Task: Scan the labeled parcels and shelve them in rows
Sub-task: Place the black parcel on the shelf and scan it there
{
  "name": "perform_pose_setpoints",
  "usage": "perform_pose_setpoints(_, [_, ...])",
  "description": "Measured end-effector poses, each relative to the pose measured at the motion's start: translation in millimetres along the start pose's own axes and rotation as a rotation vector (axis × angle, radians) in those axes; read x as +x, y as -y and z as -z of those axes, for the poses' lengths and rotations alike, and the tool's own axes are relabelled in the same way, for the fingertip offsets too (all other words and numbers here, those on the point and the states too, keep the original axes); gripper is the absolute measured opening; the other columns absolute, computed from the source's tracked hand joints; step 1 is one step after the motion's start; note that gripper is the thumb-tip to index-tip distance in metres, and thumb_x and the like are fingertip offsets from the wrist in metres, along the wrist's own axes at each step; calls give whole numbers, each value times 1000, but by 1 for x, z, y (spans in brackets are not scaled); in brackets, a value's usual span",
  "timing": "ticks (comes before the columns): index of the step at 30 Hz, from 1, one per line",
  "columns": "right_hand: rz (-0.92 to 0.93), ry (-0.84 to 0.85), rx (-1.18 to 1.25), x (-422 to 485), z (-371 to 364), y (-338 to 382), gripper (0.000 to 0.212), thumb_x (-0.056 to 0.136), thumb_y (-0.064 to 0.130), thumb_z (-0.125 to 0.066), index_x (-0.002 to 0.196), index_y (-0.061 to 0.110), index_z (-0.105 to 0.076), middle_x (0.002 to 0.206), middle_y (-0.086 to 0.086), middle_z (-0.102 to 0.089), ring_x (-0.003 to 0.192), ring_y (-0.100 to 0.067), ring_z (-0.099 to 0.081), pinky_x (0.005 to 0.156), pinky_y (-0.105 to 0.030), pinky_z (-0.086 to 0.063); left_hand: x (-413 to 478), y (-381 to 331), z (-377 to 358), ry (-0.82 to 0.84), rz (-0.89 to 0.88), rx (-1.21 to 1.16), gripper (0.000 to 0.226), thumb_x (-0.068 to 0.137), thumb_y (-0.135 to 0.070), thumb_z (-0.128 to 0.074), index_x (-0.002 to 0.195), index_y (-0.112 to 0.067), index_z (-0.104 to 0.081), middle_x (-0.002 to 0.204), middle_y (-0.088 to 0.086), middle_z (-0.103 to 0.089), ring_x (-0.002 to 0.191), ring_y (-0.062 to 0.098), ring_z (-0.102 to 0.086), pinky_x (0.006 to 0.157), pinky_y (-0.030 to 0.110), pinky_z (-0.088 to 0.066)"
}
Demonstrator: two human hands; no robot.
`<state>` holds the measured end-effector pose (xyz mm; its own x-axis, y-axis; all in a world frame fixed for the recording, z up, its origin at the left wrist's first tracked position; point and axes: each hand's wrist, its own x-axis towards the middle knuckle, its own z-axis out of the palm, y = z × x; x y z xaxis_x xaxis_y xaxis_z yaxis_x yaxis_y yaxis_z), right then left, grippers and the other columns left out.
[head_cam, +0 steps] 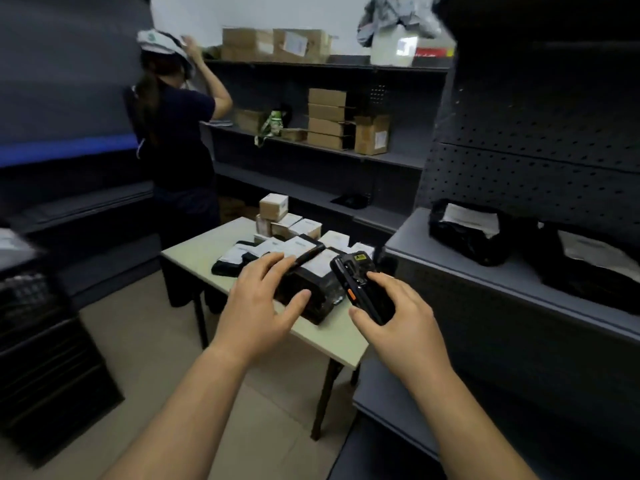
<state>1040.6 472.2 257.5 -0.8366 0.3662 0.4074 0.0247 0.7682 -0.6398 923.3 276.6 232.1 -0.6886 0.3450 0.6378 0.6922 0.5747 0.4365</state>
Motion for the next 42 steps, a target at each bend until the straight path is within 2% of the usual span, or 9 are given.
perform_pose_setpoints(6, [80, 151, 88, 68, -128, 48, 57, 79, 49, -69, 133, 40, -53, 127, 20, -54, 117, -6, -51, 96, -29, -45, 23, 113, 49, 26, 123, 166, 62, 87, -59, -47, 137, -25, -53, 138, -6, -48, 129, 13, -41, 107, 38, -37])
perform_pose_setpoints(12, [111, 278, 145, 130, -245, 101, 57, 79, 46, -72, 132, 39, -54, 126, 20, -54, 119, -4, -50, 93, -25, -41, 42, 231, 78, 61, 241, 270, 65, 89, -63, -42, 141, -25, -47, 142, -10, -43, 134, 12, -36, 111, 36, -33])
perform_pose_setpoints(19, [2, 256, 72, 198, -351, 124, 58, 79, 47, -68, 134, 40, -52, 127, 21, -54, 118, -4, -50, 92, -24, -40, 104, 365, 60, 136, 217, 185, 67, 87, -64, -39, 140, -24, -48, 142, -11, -43, 133, 11, -36, 109, 33, -31])
perform_pose_setpoints(26, [-237, 207, -57, 243, -399, 112, 57, 82, 48, -66, 136, 41, -49, 116, 21, -51, 107, -4, -46, 85, -24, -37, 170, 451, 5, 307, 128, 48, 65, 86, -62, -44, 137, -21, -51, 140, -7, -46, 132, 15, -40, 110, 42, -36])
perform_pose_setpoints(31, [-390, 198, -149, 276, -416, 89, 58, 82, 51, -64, 137, 44, -46, 131, 18, -51, 121, -12, -49, 91, -28, -42, 209, 482, -50, 435, 77, -8, 65, 87, -63, -40, 138, -23, -50, 141, -7, -44, 132, 15, -38, 111, 42, -35])
perform_pose_setpoints(33, [-425, 192, -159, 293, -424, 79, 58, 83, 51, -64, 138, 45, -46, 132, 18, -51, 122, -12, -48, 92, -28, -42, 226, 493, -72, 446, 67, -17, 67, 86, -64, -39, 137, -22, -51, 142, -6, -46, 131, 16, -39, 111, 40, -36])
perform_pose_setpoints(38, [-468, 207, -158, 336, -442, 51, 57, 85, 53, -63, 138, 46, -44, 129, 20, -49, 117, -9, -49, 83, -23, -36, 267, 512, -120, 505, 81, -52, 75, 82, -68, -35, 141, -24, -48, 145, -10, -42, 134, 10, -34, 112, 33, -29])
perform_pose_setpoints(42, [-483, 236, -169, 369, -460, 33, 57, 84, 54, -61, 137, 47, -43, 124, 21, -49, 112, -11, -52, 80, -27, -42, 292, 538, -154, 546, 115, -58, 72, 84, -68, -35, 141, -27, -48, 145, -11, -42, 134, 9, -33, 111, 36, -32])
